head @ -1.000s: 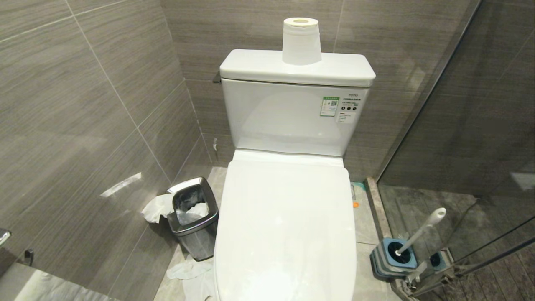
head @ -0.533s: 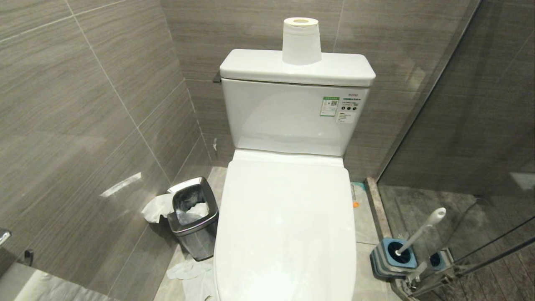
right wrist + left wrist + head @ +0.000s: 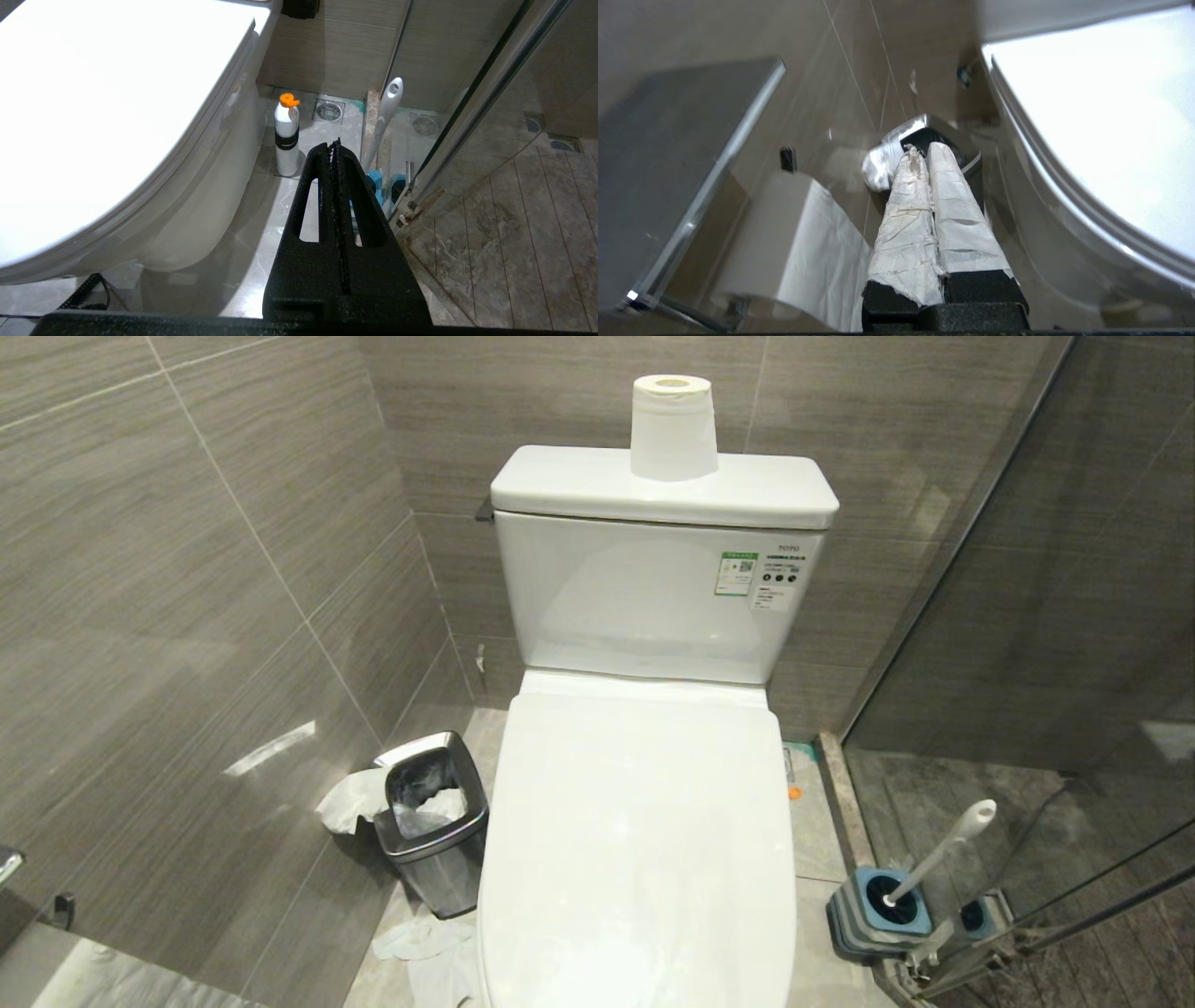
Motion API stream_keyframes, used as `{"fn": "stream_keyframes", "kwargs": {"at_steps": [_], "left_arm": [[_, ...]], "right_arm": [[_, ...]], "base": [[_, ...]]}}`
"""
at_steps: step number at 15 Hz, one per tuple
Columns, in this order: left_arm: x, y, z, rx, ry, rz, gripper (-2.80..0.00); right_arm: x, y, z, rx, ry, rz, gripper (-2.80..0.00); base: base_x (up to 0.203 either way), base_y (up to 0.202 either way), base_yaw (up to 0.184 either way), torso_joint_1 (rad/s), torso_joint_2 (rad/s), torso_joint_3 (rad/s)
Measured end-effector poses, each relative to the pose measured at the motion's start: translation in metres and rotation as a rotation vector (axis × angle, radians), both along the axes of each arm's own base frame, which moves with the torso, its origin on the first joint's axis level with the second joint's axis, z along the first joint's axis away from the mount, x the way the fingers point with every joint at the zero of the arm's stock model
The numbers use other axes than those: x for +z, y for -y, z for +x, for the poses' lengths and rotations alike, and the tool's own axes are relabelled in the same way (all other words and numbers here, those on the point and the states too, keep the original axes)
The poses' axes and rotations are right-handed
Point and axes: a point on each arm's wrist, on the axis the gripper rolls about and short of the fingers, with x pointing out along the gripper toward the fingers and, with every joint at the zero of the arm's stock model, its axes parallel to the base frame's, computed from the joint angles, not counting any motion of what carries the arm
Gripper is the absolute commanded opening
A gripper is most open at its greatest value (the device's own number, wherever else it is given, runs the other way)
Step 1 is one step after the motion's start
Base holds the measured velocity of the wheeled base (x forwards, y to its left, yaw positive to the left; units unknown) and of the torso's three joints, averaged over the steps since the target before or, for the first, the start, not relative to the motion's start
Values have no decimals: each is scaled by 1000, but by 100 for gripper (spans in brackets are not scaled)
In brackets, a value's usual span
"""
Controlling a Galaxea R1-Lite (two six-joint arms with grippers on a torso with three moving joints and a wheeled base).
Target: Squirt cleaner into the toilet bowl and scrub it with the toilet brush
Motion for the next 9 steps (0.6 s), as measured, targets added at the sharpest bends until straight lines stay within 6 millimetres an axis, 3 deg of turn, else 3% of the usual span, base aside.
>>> {"fn": "stream_keyframes", "kwargs": {"at_steps": [9], "left_arm": [[-14,1,1,-31,-137,-7,-280]], "right_arm": [[0,0,0,0,0,0,-280]], "base": [[0,0,0,0,0,0]]}}
